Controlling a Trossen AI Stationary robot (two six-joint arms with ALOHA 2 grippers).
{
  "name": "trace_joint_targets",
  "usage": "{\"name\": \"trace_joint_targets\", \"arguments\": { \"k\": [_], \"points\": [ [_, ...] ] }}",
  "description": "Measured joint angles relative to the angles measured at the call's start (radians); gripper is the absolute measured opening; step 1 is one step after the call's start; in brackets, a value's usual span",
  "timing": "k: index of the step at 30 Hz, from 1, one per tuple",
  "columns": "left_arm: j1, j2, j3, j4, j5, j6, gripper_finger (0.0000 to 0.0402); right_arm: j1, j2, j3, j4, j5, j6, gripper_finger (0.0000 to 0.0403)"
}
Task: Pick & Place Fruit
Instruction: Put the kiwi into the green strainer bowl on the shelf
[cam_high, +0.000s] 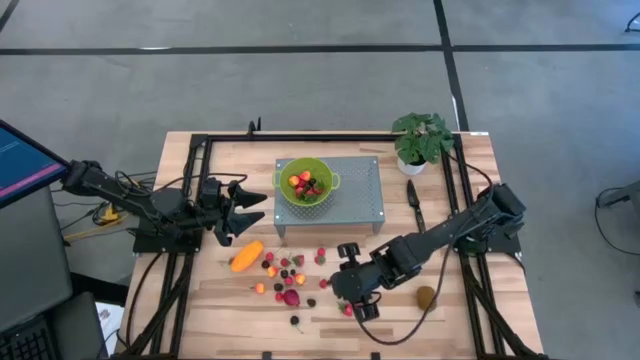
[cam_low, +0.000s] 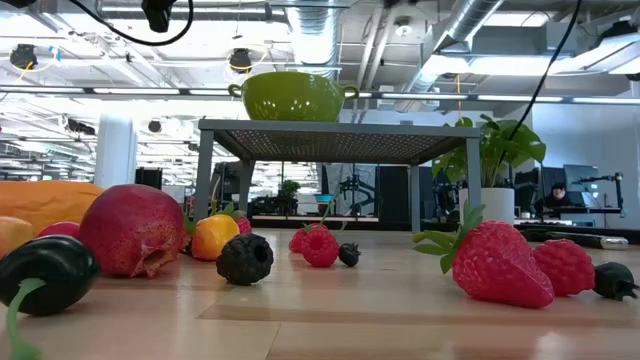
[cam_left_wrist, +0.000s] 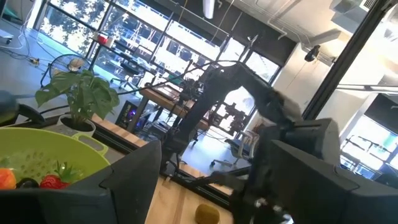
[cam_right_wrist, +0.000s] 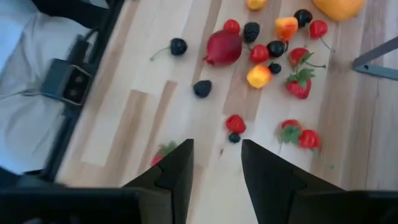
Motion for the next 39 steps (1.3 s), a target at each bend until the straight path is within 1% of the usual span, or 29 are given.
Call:
{"name": "trace_joint_targets", "arguments": {
  "k": [6,8,12,17,25,28,34,39],
  "points": [
    [0.0,0.0,0.0,0.0,0.0,0.0,0.0291,-0.053,0.0,-0.13,0.177,0.0,-0.026,0.0128],
    [0.0,0.0,0.0,0.0,0.0,0.0,0.0291,-0.075,0.0,-0.172,0.27,0.0,-0.044,0.0128],
    [0.0,0.0,0.0,0.0,0.0,0.0,0.0291,-0.113,0.0,-0.243,0.394,0.0,-0.094,0.0128],
    [0.0,0.0,0.0,0.0,0.0,0.0,0.0291,-0.158,0.0,-0.293,0.424,-0.001,-0.109,0.0128],
    [0.0,0.0,0.0,0.0,0.0,0.0,0.0291,-0.214,-0.001,-0.421,0.59,0.0,-0.108,0.0128],
    [0.0,0.0,0.0,0.0,0.0,0.0,0.0291,-0.219,-0.001,-0.469,0.669,-0.004,-0.106,0.0128],
    [0.0,0.0,0.0,0.0,0.0,0.0,0.0291,-0.222,0.0,-0.54,0.764,-0.003,-0.105,0.0128],
    [0.0,0.0,0.0,0.0,0.0,0.0,0.0291,-0.201,-0.001,-0.547,0.801,-0.001,-0.094,0.0126]
  ]
}}
